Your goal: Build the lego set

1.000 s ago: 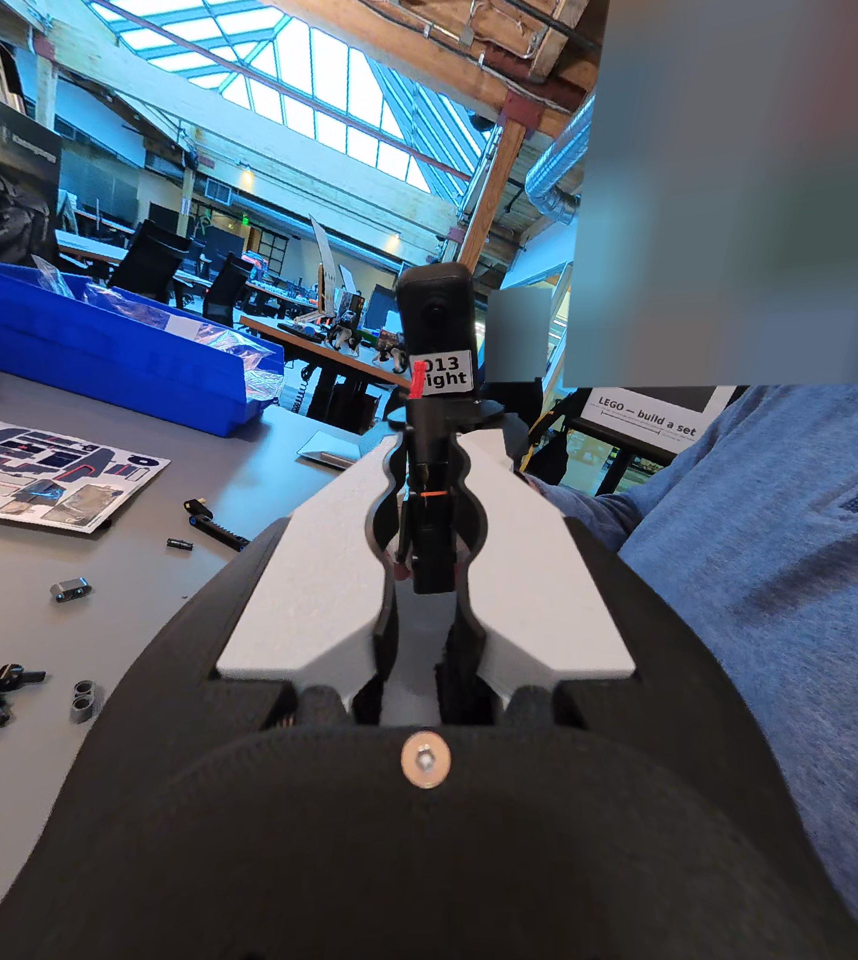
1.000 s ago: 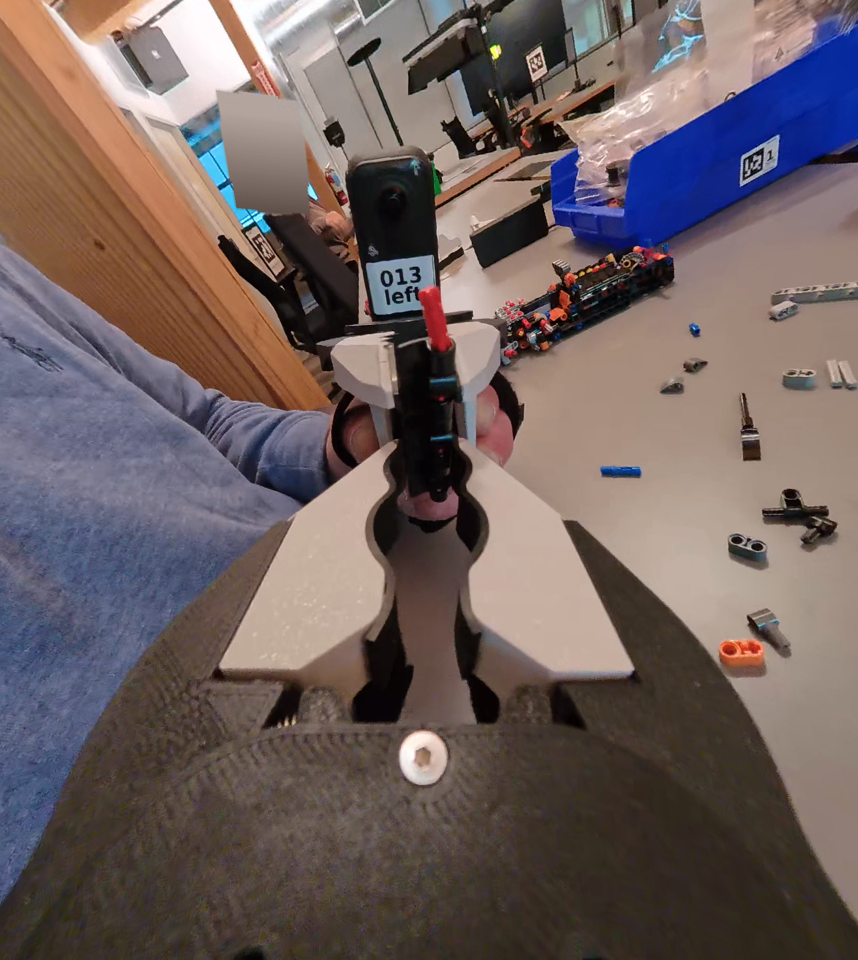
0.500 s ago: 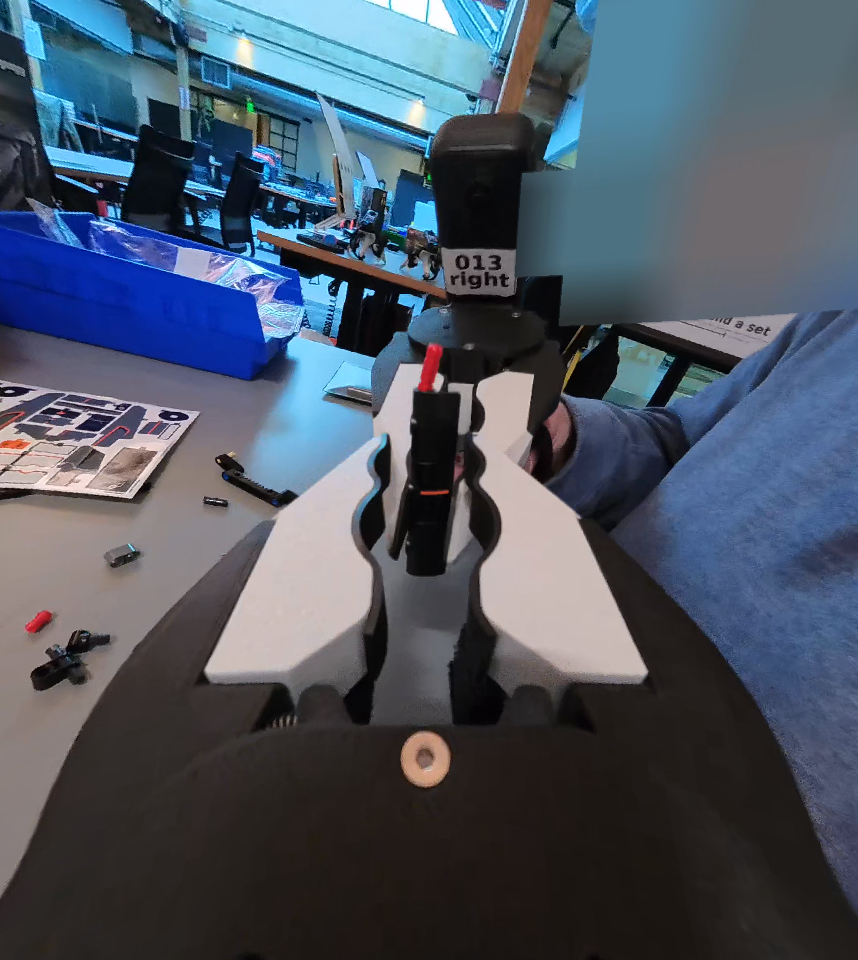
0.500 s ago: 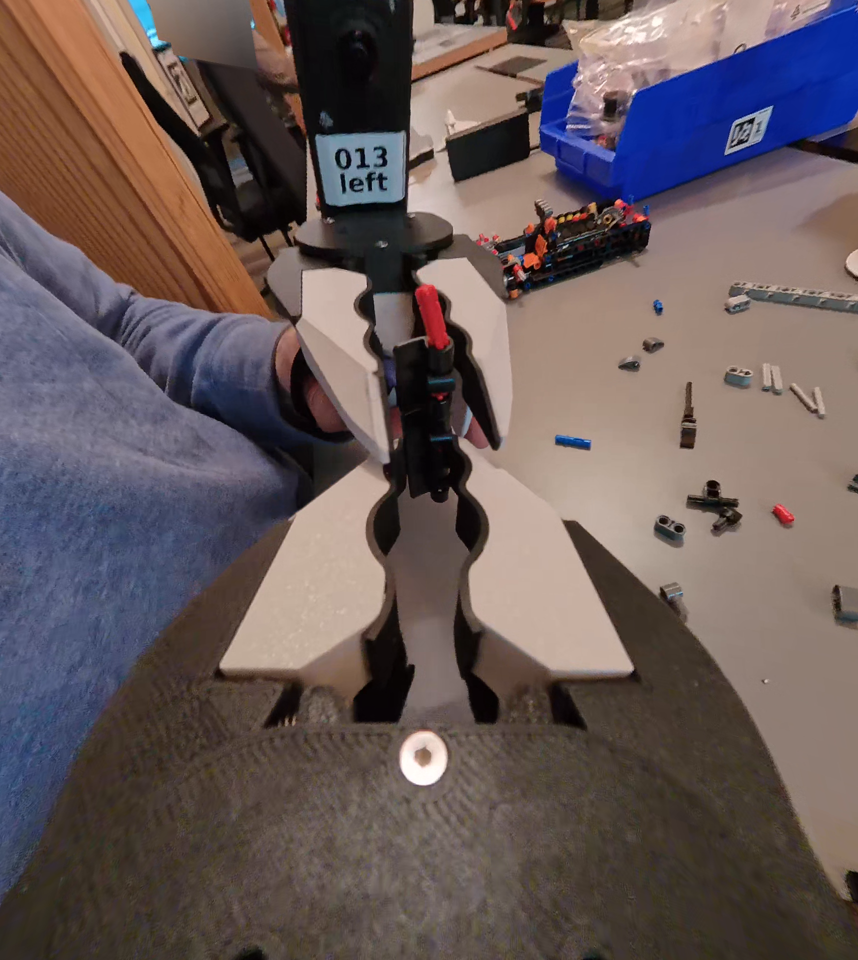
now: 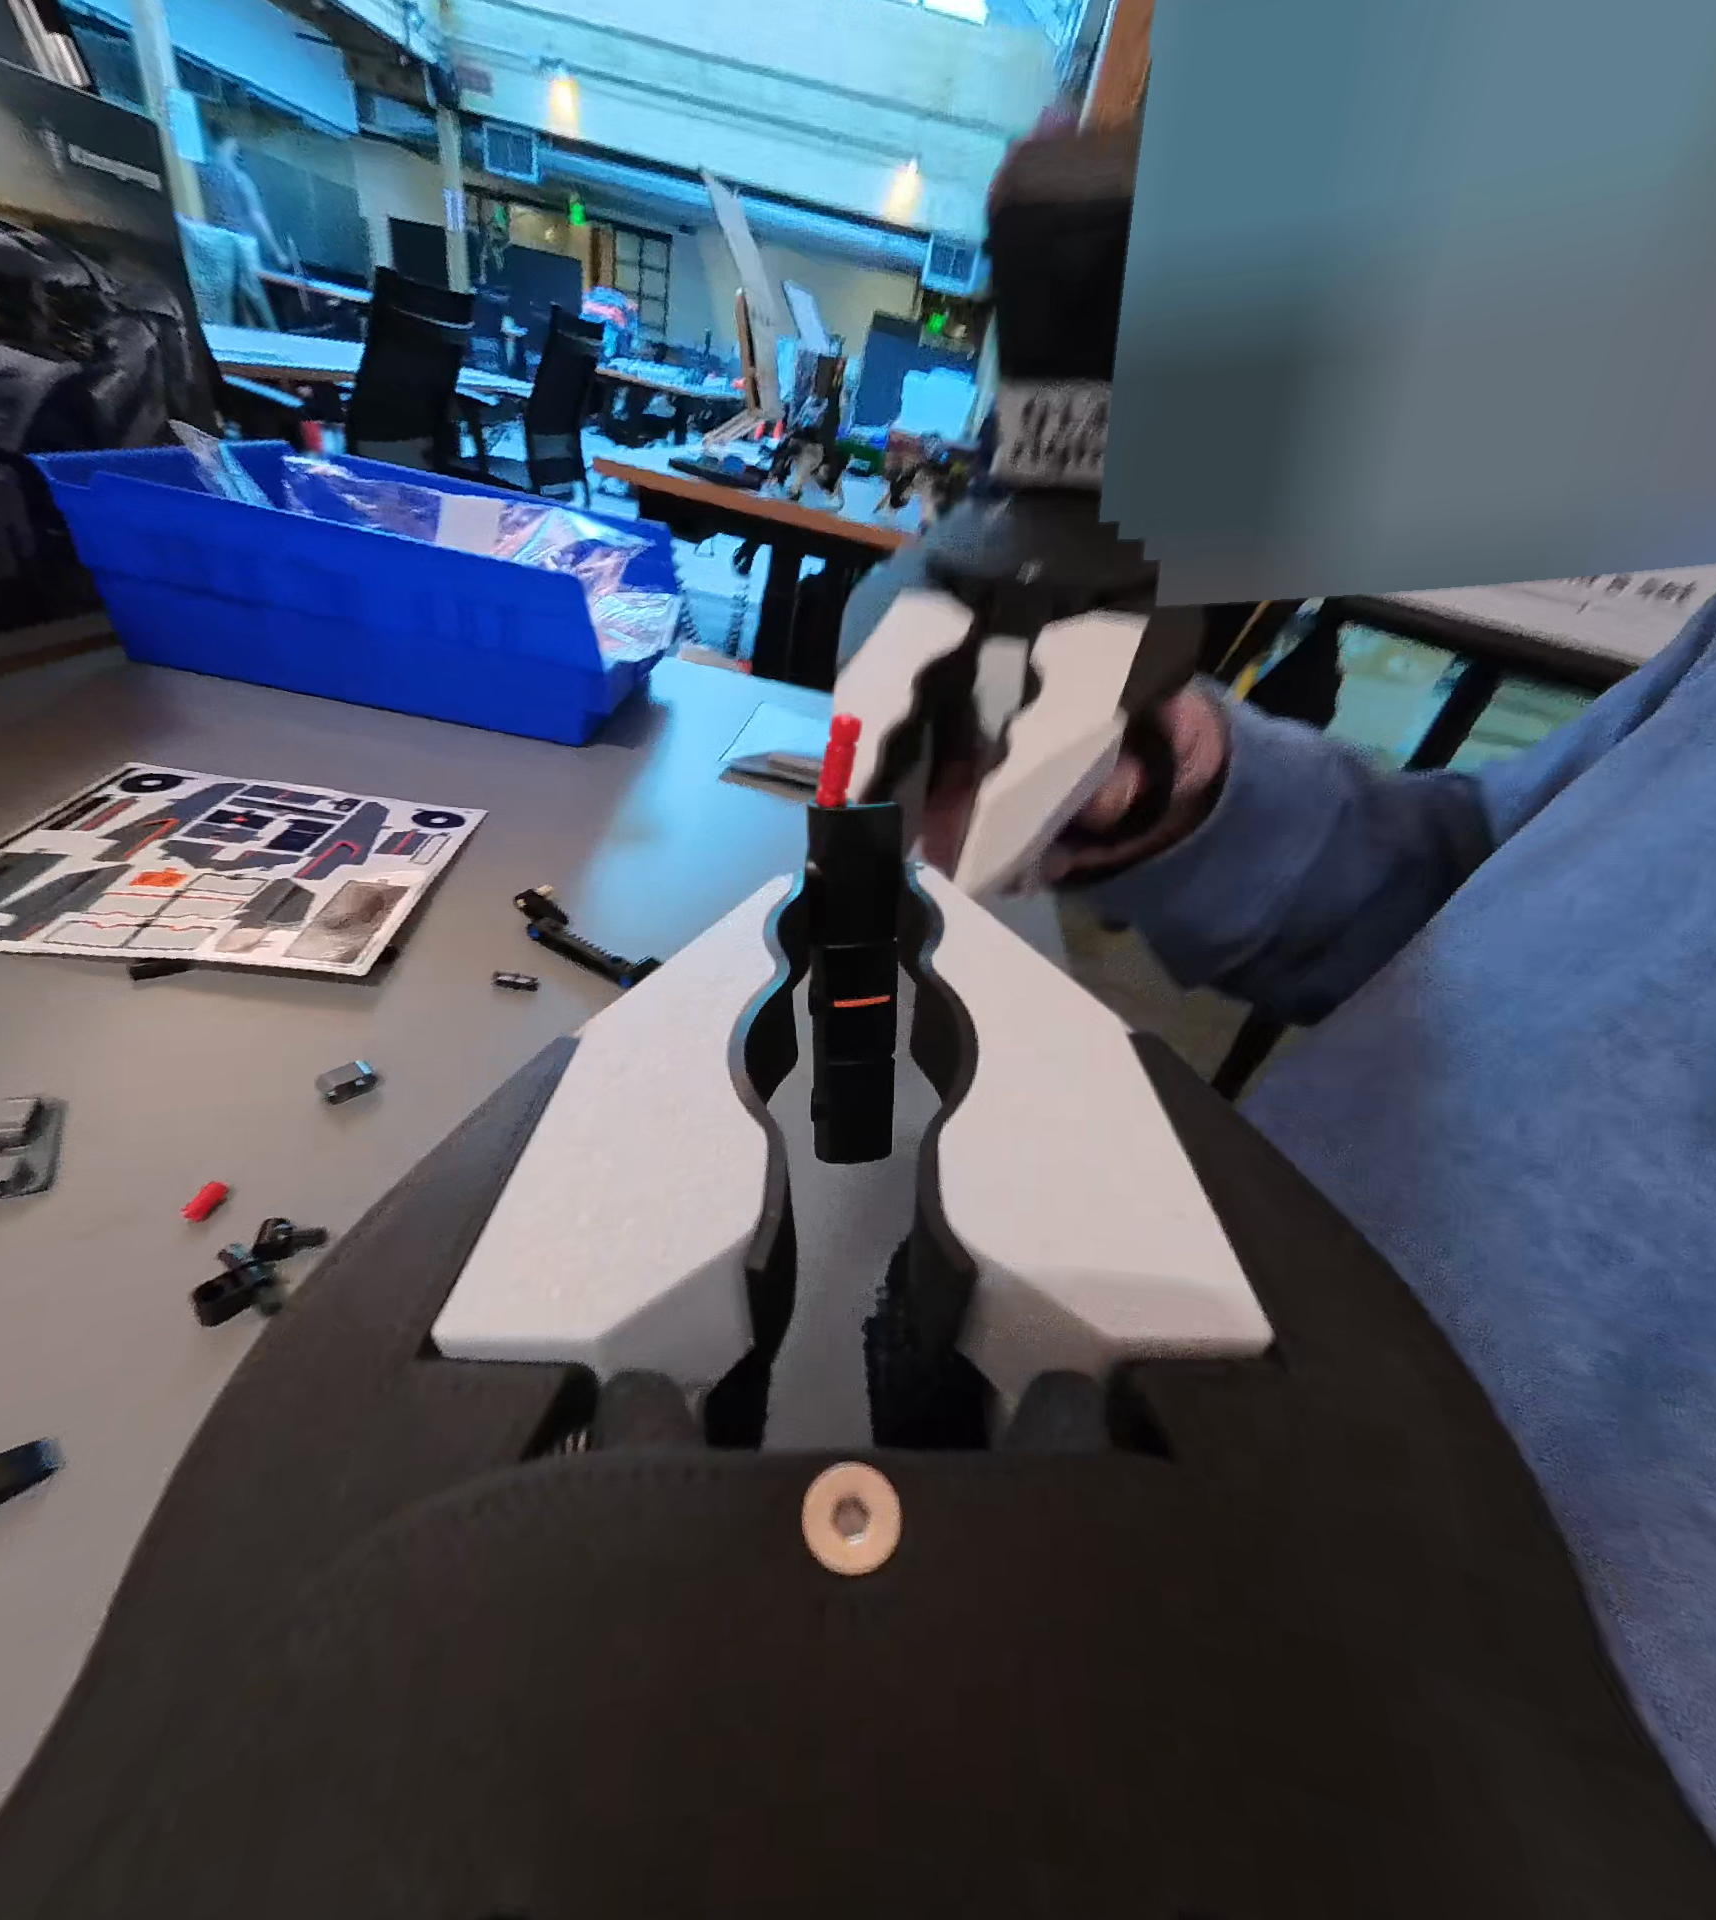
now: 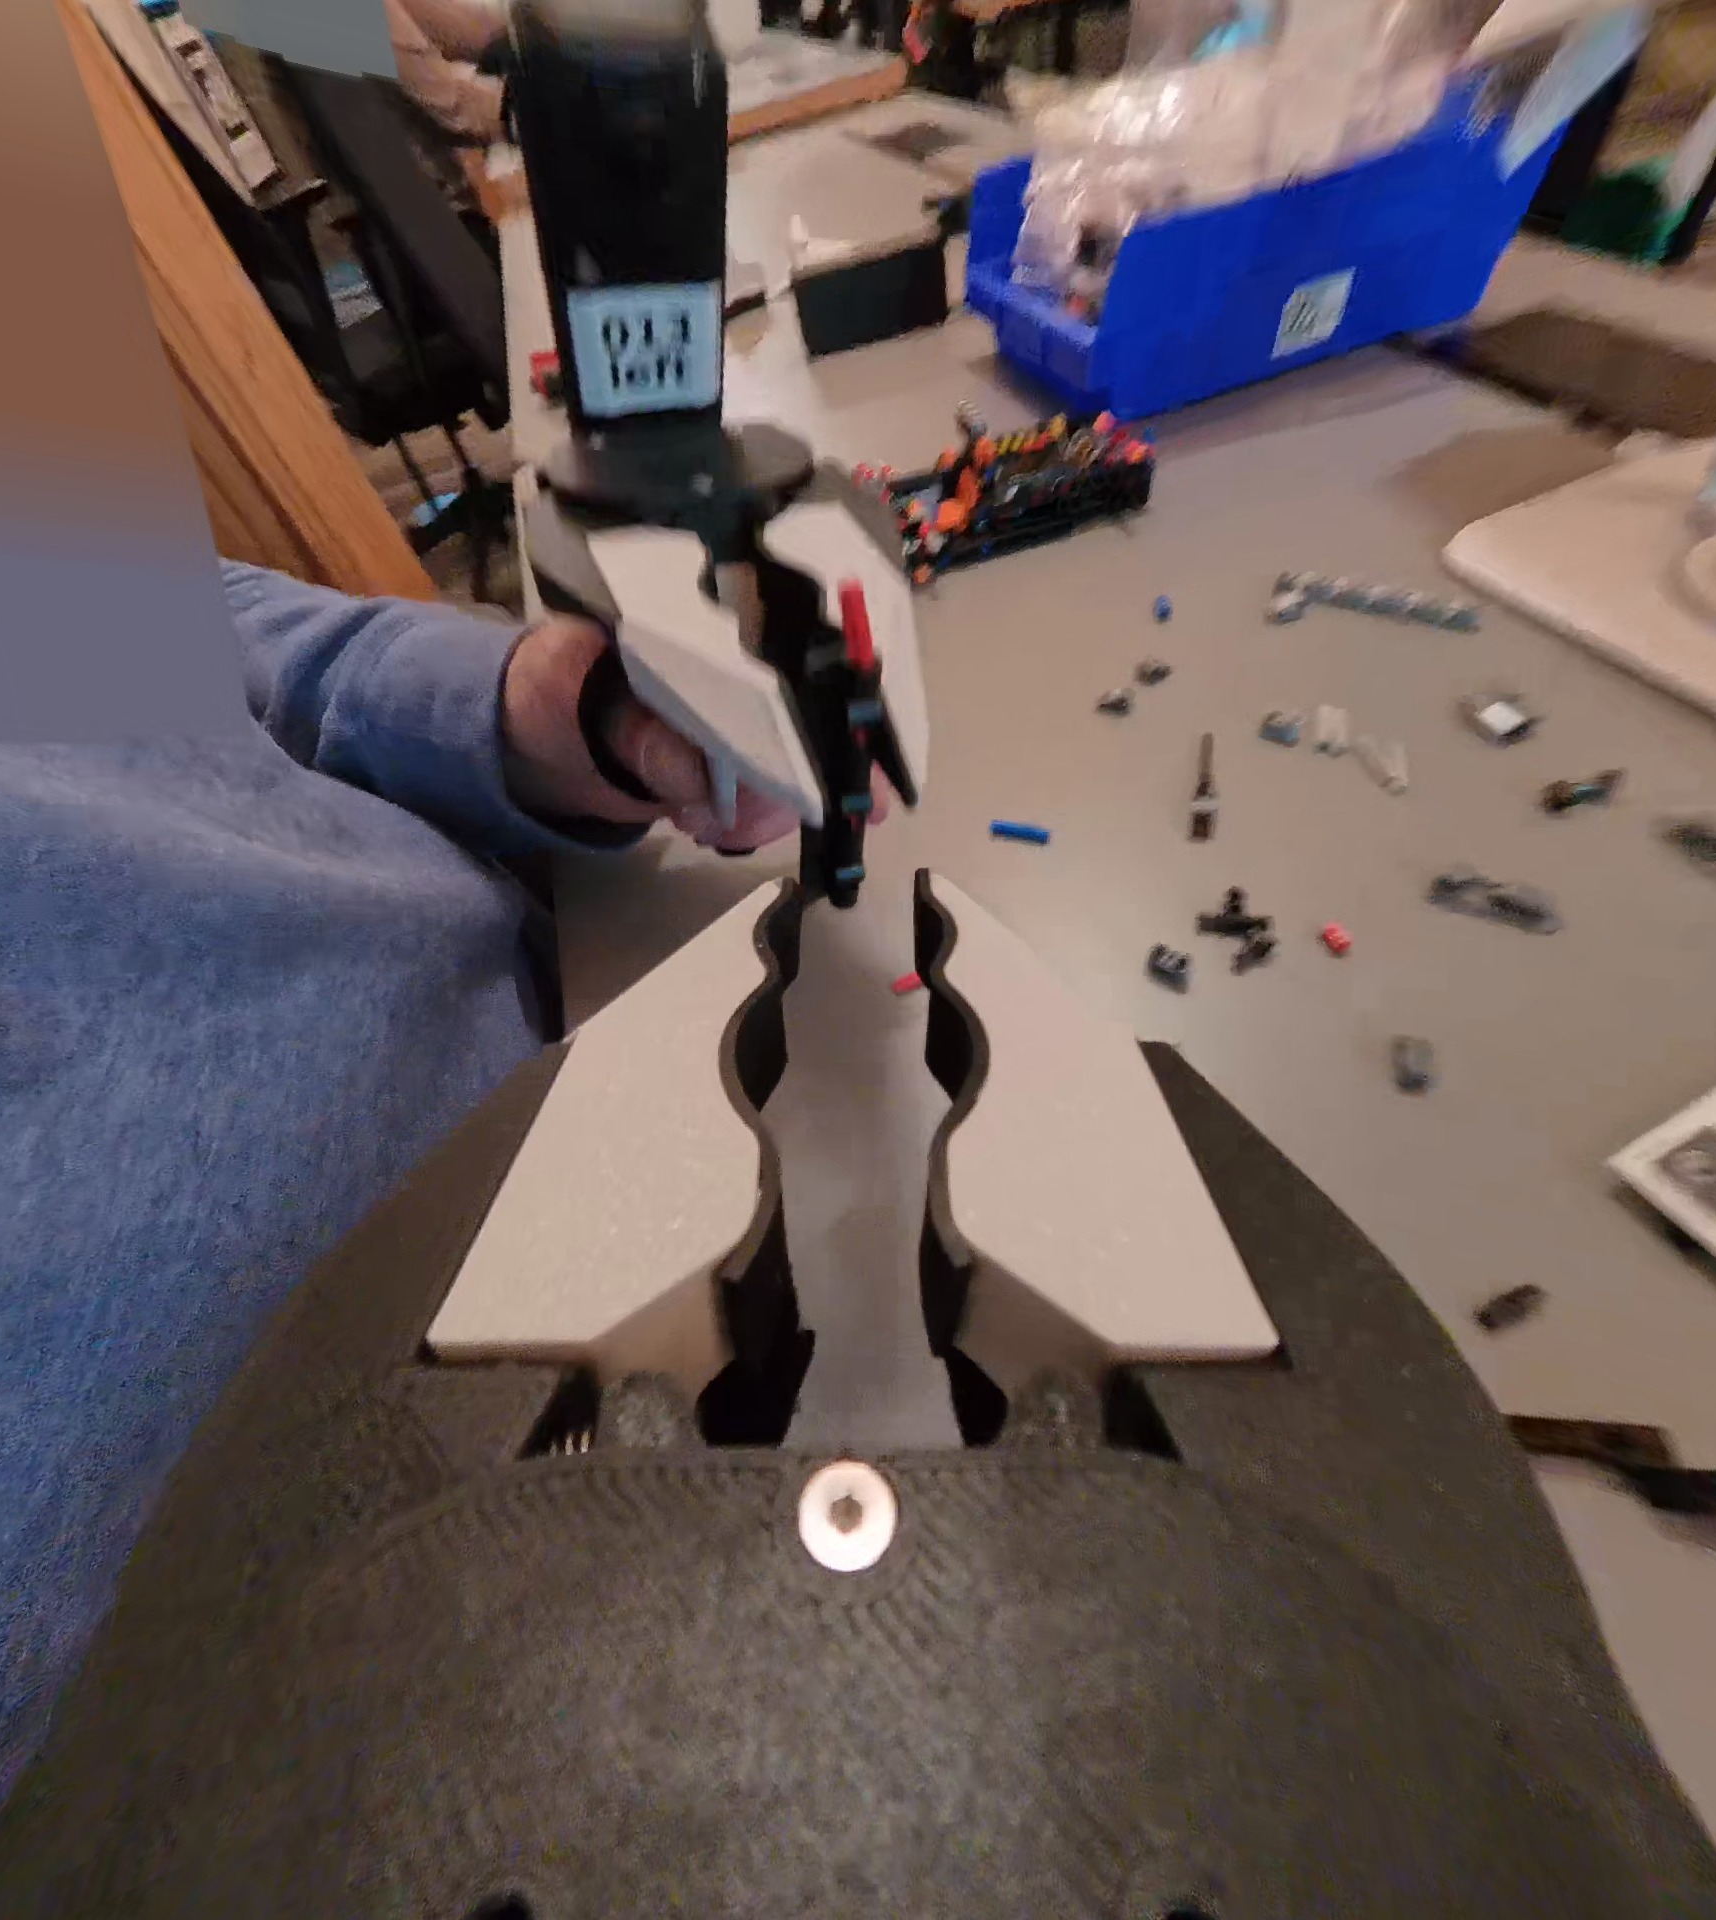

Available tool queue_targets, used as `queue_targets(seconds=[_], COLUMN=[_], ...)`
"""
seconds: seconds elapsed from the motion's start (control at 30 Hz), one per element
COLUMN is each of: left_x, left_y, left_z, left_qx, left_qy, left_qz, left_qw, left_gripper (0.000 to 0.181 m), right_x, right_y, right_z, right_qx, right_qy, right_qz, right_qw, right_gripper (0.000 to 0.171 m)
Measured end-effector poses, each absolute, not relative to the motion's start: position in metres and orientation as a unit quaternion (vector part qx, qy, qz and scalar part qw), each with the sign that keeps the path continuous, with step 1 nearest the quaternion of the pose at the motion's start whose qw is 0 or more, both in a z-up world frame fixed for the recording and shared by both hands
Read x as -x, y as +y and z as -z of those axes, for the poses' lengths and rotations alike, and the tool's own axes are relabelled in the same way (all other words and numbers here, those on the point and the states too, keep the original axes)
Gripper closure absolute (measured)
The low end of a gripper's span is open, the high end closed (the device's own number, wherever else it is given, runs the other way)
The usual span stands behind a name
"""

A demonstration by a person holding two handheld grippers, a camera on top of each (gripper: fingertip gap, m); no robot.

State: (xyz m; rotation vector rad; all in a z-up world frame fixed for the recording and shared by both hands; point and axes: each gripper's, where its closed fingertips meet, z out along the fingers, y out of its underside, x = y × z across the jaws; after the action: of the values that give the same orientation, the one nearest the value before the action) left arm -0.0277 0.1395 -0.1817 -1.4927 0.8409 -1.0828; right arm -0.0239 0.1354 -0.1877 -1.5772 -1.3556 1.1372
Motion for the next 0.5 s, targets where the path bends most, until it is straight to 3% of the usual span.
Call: queue_targets(seconds=[0.03,0.23,0.5], left_x=[0.025,0.011,0.010], left_y=[0.140,0.137,0.139], left_z=[0.186,0.195,0.199], left_qx=[0.629,0.638,0.642], left_qy=[0.364,0.405,0.413], left_qz=[0.433,0.384,0.367], left_qw=[0.533,0.531,0.532], left_gripper=[0.167,0.167,0.167], right_x=[0.021,0.027,0.034], right_y=[0.137,0.135,0.138], right_z=[0.177,0.159,0.161], right_qx=[0.608,0.587,0.588], right_qy=[-0.529,-0.577,-0.590], right_qz=[-0.439,-0.368,-0.346], right_qw=[0.398,0.432,0.431], right_gripper=[0.150,0.147,0.158])
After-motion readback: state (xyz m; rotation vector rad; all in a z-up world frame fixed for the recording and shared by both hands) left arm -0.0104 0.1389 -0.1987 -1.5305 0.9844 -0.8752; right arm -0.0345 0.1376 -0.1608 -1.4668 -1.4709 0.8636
